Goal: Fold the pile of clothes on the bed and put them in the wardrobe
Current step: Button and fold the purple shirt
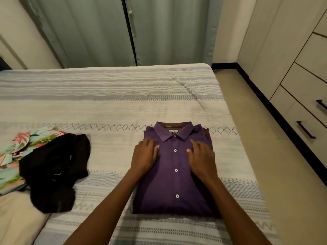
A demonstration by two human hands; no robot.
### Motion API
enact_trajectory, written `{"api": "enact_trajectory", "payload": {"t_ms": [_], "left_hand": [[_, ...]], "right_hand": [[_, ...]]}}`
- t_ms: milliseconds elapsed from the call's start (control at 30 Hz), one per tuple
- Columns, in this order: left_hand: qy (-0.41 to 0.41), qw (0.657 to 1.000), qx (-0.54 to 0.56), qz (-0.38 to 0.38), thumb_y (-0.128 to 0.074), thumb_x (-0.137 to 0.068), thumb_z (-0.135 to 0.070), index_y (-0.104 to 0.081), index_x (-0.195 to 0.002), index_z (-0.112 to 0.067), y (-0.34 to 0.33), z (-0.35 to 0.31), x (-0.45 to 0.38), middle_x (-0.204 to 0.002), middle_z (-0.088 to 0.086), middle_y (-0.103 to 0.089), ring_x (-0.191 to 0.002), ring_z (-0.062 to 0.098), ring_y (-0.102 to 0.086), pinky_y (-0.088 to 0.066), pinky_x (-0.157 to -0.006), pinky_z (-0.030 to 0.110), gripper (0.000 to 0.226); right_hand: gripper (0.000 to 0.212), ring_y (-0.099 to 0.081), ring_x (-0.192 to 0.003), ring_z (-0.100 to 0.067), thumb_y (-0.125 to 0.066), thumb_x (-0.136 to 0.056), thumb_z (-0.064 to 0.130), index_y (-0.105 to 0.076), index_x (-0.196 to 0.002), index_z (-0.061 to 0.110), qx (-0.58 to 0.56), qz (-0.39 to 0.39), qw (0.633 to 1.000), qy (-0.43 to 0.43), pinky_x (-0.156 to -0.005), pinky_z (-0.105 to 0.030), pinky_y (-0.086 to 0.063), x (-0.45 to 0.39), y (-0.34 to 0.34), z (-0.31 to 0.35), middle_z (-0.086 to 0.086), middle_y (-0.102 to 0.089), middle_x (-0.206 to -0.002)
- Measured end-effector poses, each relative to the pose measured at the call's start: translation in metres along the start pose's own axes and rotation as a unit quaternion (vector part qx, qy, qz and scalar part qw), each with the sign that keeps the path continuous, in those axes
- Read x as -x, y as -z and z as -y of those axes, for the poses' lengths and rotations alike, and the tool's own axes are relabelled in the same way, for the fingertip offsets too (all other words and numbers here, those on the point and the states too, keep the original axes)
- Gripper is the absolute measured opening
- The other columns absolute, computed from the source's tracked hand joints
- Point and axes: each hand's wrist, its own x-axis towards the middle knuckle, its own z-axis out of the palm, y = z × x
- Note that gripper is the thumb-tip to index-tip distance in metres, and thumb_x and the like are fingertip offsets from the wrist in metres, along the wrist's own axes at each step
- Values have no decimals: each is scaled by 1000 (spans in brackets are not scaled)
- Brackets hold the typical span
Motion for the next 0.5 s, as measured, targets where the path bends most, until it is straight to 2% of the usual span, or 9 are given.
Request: {"api": "enact_trajectory", "payload": {"t_ms": [100, 167, 233, 300, 367, 400, 433, 467, 500], "left_hand": [[-97, 991, 65, 67, -29, -101, -58, -60, -132, -21, 7, -13, 65, -140, 1, -57, -130, 25, -51, -40, -108, 39, 58], [-108, 979, 83, 153, -16, -93, -75, -39, -151, -31, 6, -14, 110, -161, -8, -29, -151, 15, -19, -14, -122, 36, 76], [-106, 972, 42, 207, -20, -87, -84, -7, -158, -36, 8, -5, 151, -163, -17, 6, -150, 8, 14, 8, -122, 35, 87], [-89, 971, -14, 220, -31, -88, -82, 8, -156, -35, 12, 8, 178, -158, -20, 21, -146, 9, 26, 15, -119, 38, 91], [-72, 973, -58, 213, -33, -92, -75, 5, -156, -36, 19, 19, 193, -160, -17, 15, -149, 15, 15, 5, -120, 44, 84], [-79, 977, -77, 182, -32, -94, -70, -9, -158, -34, 24, 22, 196, -164, -11, -3, -152, 21, -5, -12, -120, 48, 76], [-89, 979, -92, 159, -33, -95, -65, -29, -155, -30, 29, 21, 199, -161, -4, -27, -146, 26, -33, -34, -111, 50, 70], [-111, 978, -117, 132, -37, -93, -59, -47, -146, -25, 30, 21, 198, -150, 0, -48, -130, 29, -55, -51, -95, 48, 64], [-125, 977, -134, 109, -42, -90, -52, -59, -136, -22, 32, 19, 199, -138, 2, -61, -112, 31, -67, -58, -78, 44, 57]], "right_hand": [[59, -54, -128, -29, -35, -97, 59, -59, -134, 19, -7, 18, 995, 93, -101, -49, -43, 69, 6, 12, -4, -63, -129], [72, -51, -132, -23, -30, -94, 73, -57, -138, 23, 12, 46, 992, 120, -107, -47, -36, 115, 3, 7, 1, -60, -136], [82, -45, -137, -20, -31, -88, 80, -51, -144, 24, 48, 74, 989, 116, -112, -46, -23, 156, 2, -8, 3, -53, -145], [82, -38, -142, -18, -37, -86, 77, -46, -148, 23, 76, 77, 989, 101, -116, -43, -16, 184, 4, -27, 4, -46, -152], [72, -39, -143, -18, -38, -91, 65, -44, -149, 23, 91, 70, 990, 86, -115, -44, -17, 199, 13, -41, 5, -42, -154], [65, -41, -142, -20, -39, -94, 56, -44, -149, 22, 100, 67, 989, 83, -114, -44, -20, 201, 19, -45, 6, -41, -154], [59, -43, -141, -21, -44, -95, 44, -43, -149, 21, 112, 64, 988, 83, -113, -44, -23, 205, 25, -47, 6, -40, -154], [59, -44, -140, -23, -51, -91, 31, -43, -149, 21, 124, 66, 987, 83, -112, -44, -27, 206, 29, -49, 5, -40, -154], [65, -46, -138, -24, -57, -85, 18, -45, -149, 20, 131, 69, 986, 81, -110, -45, -33, 207, 33, -48, 3, -43, -153]]}}
